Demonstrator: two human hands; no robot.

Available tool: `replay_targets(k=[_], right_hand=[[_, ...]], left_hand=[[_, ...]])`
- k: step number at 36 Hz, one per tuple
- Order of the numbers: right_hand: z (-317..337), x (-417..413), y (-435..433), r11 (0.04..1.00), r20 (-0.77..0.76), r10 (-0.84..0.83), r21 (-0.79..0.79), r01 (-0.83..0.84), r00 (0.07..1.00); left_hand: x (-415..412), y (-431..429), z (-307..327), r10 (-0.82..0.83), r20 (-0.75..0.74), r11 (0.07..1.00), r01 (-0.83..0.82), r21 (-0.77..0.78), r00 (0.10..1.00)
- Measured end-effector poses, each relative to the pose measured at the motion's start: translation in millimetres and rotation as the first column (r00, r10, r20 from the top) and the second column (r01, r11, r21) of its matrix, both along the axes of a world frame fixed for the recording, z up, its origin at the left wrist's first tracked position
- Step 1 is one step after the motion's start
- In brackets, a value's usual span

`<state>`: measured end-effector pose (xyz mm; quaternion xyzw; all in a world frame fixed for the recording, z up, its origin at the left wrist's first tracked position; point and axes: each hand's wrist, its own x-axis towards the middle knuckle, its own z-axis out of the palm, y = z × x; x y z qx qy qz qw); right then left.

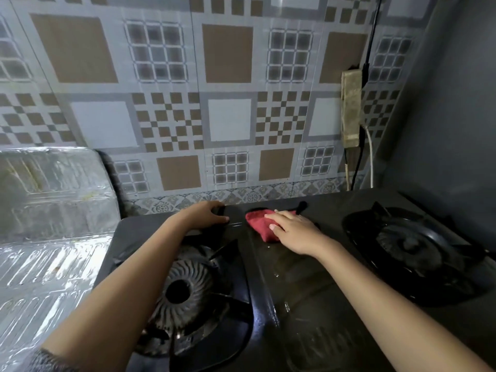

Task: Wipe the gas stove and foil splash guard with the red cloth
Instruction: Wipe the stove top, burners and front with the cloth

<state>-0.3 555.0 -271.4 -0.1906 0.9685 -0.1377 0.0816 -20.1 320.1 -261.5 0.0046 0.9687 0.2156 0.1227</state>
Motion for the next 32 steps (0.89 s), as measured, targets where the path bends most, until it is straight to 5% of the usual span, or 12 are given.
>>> replay_targets(k=[9,15,32], right_hand=[[-1.4,30.3,-20.4,0.985,-0.057,0.165,-0.038,-0.167,0.985],[4.2,30.3,14.1,0.972,0.042,0.224,-0.082,-0.22,0.974],[-2.9,17.3,64.4,0.952,0.077,-0.288,-0.087,0.294,0.955]], left_hand=[[3.9,-4.9,-2.4,-0.073,-0.063,0.995,0.068,-0.078,0.995],[0.7,-6.5,-6.0,-0.054,-0.073,0.995,0.047,-0.087,0.996],[-3.9,29.1,-15.6,-0.242,-0.129,0.97,0.24,-0.027,0.962]])
